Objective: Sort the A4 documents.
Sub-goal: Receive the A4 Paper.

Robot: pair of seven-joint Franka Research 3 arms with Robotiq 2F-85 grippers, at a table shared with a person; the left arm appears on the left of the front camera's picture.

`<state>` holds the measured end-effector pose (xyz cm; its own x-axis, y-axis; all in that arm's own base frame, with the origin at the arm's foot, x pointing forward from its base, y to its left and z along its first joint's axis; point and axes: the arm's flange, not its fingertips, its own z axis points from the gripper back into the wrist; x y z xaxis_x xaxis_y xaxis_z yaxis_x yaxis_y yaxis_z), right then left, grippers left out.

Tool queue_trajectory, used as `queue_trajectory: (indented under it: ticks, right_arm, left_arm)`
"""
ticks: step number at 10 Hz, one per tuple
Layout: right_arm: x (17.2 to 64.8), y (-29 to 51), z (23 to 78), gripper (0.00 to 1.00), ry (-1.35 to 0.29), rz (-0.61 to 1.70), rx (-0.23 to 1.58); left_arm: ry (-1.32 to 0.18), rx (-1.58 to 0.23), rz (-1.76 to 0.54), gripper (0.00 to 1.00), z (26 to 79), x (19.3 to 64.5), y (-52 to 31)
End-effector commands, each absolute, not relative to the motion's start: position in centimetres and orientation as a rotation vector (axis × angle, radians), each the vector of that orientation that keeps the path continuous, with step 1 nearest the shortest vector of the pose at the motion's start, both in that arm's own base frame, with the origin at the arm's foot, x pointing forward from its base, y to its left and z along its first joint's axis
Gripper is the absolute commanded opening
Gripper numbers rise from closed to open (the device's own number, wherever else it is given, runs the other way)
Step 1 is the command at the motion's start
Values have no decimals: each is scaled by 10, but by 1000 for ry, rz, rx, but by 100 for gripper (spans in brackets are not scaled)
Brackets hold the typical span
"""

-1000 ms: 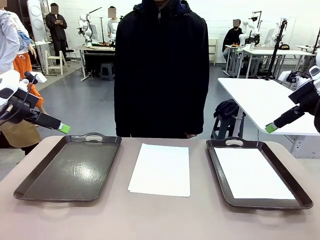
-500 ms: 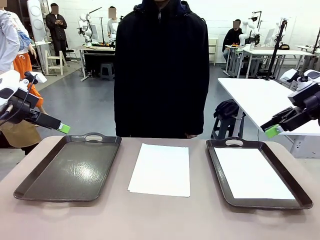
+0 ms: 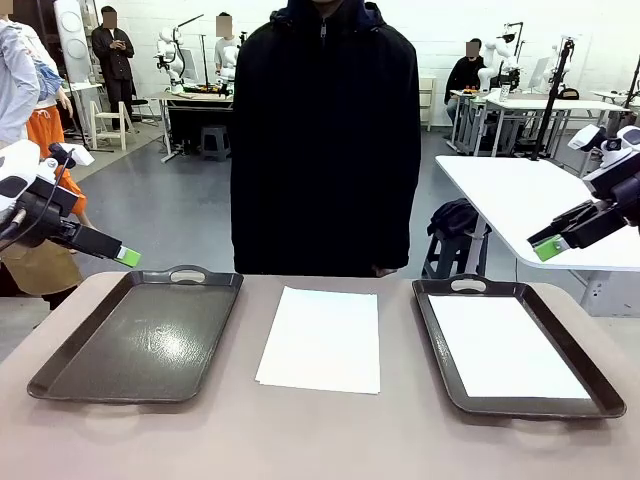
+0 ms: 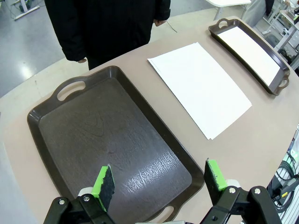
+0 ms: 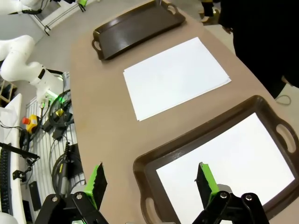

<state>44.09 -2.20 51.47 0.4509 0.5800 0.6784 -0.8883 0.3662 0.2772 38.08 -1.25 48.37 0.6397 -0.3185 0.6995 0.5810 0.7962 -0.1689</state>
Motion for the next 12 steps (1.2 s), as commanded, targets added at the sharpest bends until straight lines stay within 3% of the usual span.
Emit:
queue_trajectory:
  ticks: [1, 3, 4, 12]
  right_arm:
    - [441, -17, 511, 100, -544, 958, 676]
    - [445, -21, 506, 100, -525, 889, 668]
    - [442, -23, 514, 100, -523, 984, 671]
    - [442, -23, 514, 100, -523, 984, 671]
  left_arm:
    - [-711, -409, -531, 100, 482, 381, -11]
    - [-711, -409, -531, 100, 482, 381, -11]
    - [-711, -409, -531, 100, 482, 381, -11]
    - [-711, -409, -531, 100, 482, 381, -11]
